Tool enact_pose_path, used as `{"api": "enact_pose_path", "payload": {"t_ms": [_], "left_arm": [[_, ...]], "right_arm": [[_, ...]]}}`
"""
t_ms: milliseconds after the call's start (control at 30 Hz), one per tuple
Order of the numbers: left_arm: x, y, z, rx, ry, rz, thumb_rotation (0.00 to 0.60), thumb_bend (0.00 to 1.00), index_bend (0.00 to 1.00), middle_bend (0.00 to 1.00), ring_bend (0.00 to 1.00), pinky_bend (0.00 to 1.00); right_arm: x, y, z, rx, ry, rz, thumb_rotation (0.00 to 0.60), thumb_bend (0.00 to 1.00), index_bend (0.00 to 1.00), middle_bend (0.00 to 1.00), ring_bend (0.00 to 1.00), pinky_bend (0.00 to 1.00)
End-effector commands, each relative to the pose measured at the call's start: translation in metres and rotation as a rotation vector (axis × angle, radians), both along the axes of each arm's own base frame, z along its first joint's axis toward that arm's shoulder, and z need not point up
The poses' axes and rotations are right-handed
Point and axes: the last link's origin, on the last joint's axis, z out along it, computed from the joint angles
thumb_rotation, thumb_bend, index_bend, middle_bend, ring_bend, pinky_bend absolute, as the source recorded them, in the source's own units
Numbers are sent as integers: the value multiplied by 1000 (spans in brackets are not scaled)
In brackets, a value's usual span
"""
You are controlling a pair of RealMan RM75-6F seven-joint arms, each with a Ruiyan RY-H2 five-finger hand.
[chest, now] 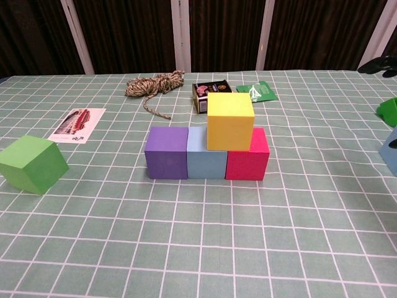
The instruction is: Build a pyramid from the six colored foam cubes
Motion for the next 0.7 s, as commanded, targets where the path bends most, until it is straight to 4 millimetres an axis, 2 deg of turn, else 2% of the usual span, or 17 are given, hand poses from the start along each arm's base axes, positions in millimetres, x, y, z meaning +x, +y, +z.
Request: {"api": "enact_pose_path", "payload": {"t_ms": [33, 167, 433, 700], "left_arm": [[7, 22, -4, -90, 135, -55, 600, 90, 0, 102, 0, 6], [10, 34, -14, -156, 199, -71, 600, 51, 0, 134, 0, 15], [13, 47, -39, -229, 281, -97, 600, 49, 5, 246, 0, 48], [10, 46, -50, -261, 314, -92, 600, 49, 7, 240, 0, 48]], "right_arm": [[0, 0, 2, -3, -25, 9, 600, 127, 0, 0, 0, 0], [3, -1, 7, -16, -56, 21, 600, 128, 0, 0, 0, 0], [1, -2, 6, -7, -103, 7, 600, 127, 0, 0, 0, 0], [2, -1, 5, -13, -125, 7, 600, 127, 0, 0, 0, 0]]}}
